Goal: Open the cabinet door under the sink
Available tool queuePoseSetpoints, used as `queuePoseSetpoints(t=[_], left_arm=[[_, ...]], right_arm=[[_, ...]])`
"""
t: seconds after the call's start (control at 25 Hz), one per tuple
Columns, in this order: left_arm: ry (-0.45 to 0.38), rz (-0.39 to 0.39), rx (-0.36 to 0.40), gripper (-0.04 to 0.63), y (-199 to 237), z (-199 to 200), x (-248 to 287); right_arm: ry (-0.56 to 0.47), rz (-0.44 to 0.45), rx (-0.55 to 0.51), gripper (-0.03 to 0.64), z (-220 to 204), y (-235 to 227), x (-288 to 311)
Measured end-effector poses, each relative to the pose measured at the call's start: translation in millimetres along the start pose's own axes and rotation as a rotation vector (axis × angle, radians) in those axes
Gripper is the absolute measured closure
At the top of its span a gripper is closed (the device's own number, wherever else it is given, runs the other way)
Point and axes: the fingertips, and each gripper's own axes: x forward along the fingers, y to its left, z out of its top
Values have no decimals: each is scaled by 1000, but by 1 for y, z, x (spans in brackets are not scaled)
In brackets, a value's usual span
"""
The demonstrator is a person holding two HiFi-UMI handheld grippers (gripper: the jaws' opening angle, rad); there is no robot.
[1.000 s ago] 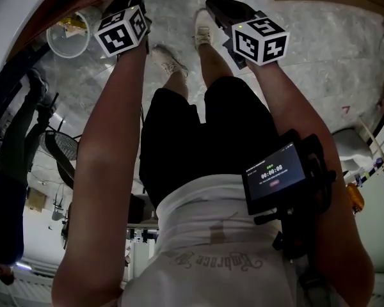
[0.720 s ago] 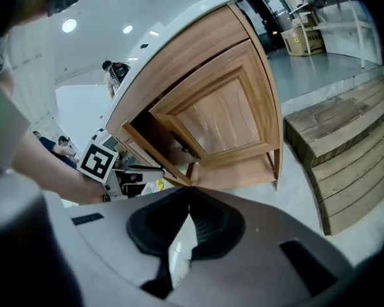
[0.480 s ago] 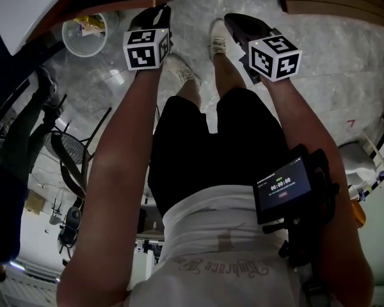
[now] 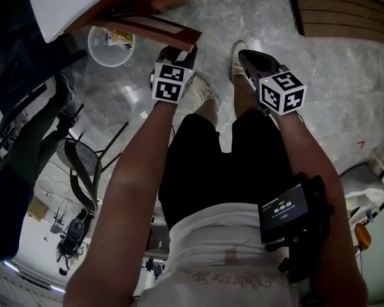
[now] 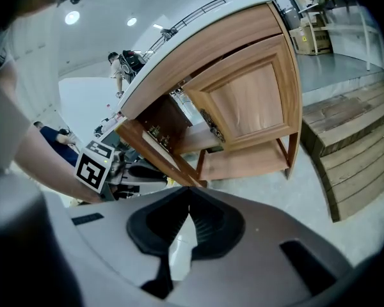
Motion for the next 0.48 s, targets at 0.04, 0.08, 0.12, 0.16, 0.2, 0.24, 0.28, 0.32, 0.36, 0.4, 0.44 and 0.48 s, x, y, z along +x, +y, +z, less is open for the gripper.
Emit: queuePoseSetpoints(t=[0.04, 0.08, 0.12, 0.16, 0.2, 0.24, 0.28, 0.32, 0.36, 0.4, 0.44, 0.48], left_arm=[[3, -6, 17, 508, 0, -5, -4], [10, -11, 36, 508, 0, -12, -9], [19, -19, 56, 508, -2, -19, -14], [30, -27, 74, 508, -4, -28, -20], [41, -35, 89, 508, -5, -37, -26], [51, -41, 100, 508, -4, -45, -30], [61, -44, 110, 508, -1, -54, -35], [70, -44, 119, 508, 2, -62, -40], [79, -41, 128, 508, 6, -69, -45], [89, -38, 134, 508, 8, -76, -51], [97, -35, 136, 508, 11, -82, -56], [103, -30, 134, 508, 13, -87, -60]], right_arm=[[-3, -3, -1, 603, -1, 3, 1], [-6, -5, 1, 603, -2, 6, 2], [-6, -8, 3, 603, -5, 9, 1], [-3, -12, 5, 603, -9, 12, 0], [2, -14, 5, 603, -12, 16, 0], [6, -14, 2, 603, -14, 19, 1], [10, -13, -5, 603, -15, 23, 3], [14, -10, -12, 603, -16, 28, 5], [17, -5, -18, 603, -18, 33, 7], [21, -2, -23, 603, -19, 37, 7], [25, 0, -28, 603, -20, 41, 8], [30, 0, -33, 603, -21, 44, 8]])
